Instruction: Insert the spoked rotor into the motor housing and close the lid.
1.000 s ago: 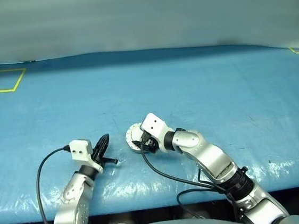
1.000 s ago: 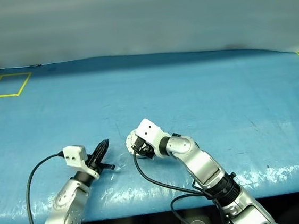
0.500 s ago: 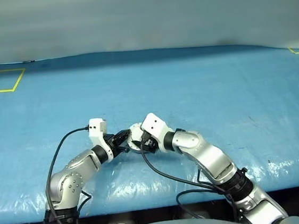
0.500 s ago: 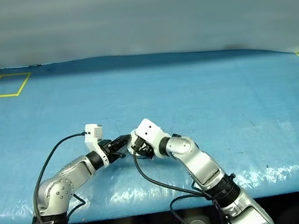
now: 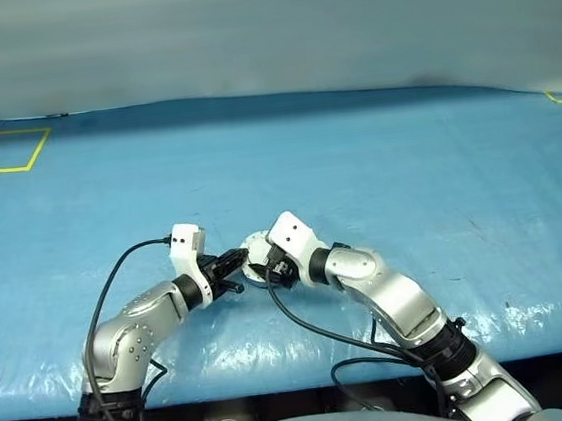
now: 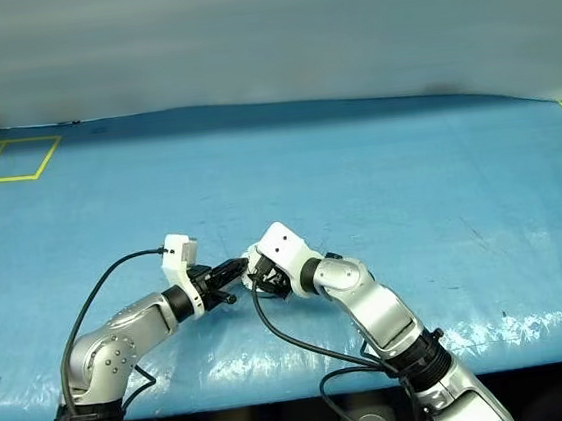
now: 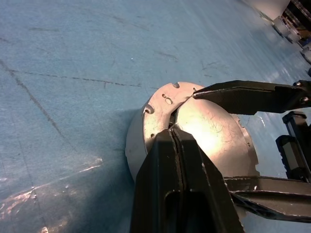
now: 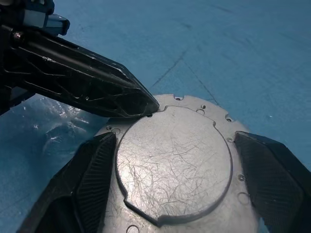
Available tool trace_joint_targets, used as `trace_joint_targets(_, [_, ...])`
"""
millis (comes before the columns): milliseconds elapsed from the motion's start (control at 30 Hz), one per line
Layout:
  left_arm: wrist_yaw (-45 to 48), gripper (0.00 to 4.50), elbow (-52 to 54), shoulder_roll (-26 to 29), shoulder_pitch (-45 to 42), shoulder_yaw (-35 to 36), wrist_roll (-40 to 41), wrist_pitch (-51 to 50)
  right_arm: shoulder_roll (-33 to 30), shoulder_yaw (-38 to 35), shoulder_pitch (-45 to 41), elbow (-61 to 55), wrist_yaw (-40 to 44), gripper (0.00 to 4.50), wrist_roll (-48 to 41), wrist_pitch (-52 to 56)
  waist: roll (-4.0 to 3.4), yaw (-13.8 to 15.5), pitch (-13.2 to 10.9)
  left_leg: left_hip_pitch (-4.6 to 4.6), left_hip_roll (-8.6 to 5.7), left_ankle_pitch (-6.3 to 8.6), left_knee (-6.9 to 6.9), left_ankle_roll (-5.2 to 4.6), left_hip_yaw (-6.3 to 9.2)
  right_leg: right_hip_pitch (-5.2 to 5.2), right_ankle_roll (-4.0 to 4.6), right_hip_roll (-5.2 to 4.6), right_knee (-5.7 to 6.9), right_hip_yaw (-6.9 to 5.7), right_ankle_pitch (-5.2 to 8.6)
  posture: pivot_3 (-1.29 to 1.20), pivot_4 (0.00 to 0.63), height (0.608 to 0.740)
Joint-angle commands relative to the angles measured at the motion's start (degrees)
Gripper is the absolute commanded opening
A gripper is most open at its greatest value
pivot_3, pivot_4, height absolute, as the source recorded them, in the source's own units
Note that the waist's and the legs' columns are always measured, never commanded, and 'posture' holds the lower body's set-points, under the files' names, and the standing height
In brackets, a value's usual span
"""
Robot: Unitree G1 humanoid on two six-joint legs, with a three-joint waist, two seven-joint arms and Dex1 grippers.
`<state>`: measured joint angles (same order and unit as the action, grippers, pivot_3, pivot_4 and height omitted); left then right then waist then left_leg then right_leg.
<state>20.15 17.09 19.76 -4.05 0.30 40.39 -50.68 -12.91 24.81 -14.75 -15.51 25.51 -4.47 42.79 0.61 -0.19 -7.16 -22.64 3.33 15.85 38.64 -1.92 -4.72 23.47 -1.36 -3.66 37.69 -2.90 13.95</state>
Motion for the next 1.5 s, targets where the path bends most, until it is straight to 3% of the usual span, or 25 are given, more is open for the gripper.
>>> trace_joint_targets(33, [0.9, 0.00, -0.2, 0.2, 0.9, -3.1, -1.5, -1.5, 0.5, -5.1, 4.4, -1.9, -0.9, 4.46, -3.5, 5.4, 0.02, 0.3, 0.0, -0.04, 0.00, 0.01, -0.01, 0.00, 0.03, 0.00, 0.00, -0.06, -0.05, 0.00, 0.00, 0.00, 0.150, 0.740])
trace_joint_targets(200, [1.8, 0.00, 0.0, 0.3, 1.0, -2.8, -2.7, -0.7, 3.2, -17.9, 9.5, -12.5, -1.6, 4.46, -12.8, 11.0, 0.02, 1.1, 0.0, -0.13, -0.09, 0.00, -0.47, -0.01, 0.07, -0.01, -0.04, -0.14, -0.58, -0.01, -0.04, 0.00, 0.150, 0.740])
trace_joint_targets(367, [2.9, 0.00, -0.3, 0.4, 0.8, -3.0, -3.5, -0.4, 10.7, -31.9, 12.3, -16.2, -4.8, 4.46, -25.0, 22.1, -0.02, 1.0, 0.0, -0.56, -0.23, 0.00, -0.71, -0.03, 0.09, 0.10, -0.24, 0.04, -0.79, 0.08, -0.16, 0.00, 0.150, 0.740])
trace_joint_targets(533, [3.5, 0.00, -0.2, 0.1, 0.8, -3.0, -4.2, -0.5, 16.8, -36.6, 12.8, -14.0, -8.8, 4.46, -30.0, 28.2, -0.11, 1.0, -0.1, -0.60, -0.24, 0.00, -0.77, -0.03, 0.12, 0.15, -0.24, 0.10, -0.81, 0.06, -0.15, 0.00, 0.150, 0.740])
trace_joint_targets(833, [3.7, 0.00, 0.3, -0.2, 1.4, -3.0, -4.8, -0.4, 24.5, -37.0, 12.9, -5.8, -13.2, 4.46, -38.1, 31.2, -0.09, 0.8, -0.1, -0.55, -0.29, 0.01, -0.72, -0.09, 0.10, 0.08, -0.30, 0.13, -0.83, 0.06, -0.17, 0.00, 0.150, 0.740])
trace_joint_targets(933, [3.7, 0.00, 0.3, -0.3, 1.6, -3.1, -5.0, -0.4, 25.7, -37.6, 12.8, -2.9, -14.4, 3.84, -42.3, 31.0, -0.07, 0.7, -0.1, -0.44, -0.27, 0.01, -0.74, -0.09, 0.10, -0.01, -0.30, 0.15, -0.83, 0.07, -0.16, 0.00, 0.150, 0.740])
trace_joint_targets(1200, [4.2, 0.00, -0.3, -0.5, 2.0, -2.8, -5.7, 0.1, 27.0, -39.4, 12.1, 4.0, -19.0, 1.43, -57.2, 30.2, -0.13, 0.1, 0.0, -0.39, -0.27, 0.00, -0.73, -0.10, 0.09, -0.05, -0.30, 0.15, -0.81, 0.22, -0.17, 0.00, 0.150, 0.740])
trace_joint_targets(1500, [4.4, 0.00, -0.2, -0.8, 2.2, -2.5, -6.1, -0.1, 23.4, -36.2, 13.9, 4.9, -25.2, 1.29, -66.6, 30.3, -0.12, -0.4, 0.0, -0.40, -0.27, -0.02, -0.75, -0.13, 0.05, -0.02, -0.34, 0.15, -0.80, 0.31, -0.19, 0.00, 0.150, 0.740])
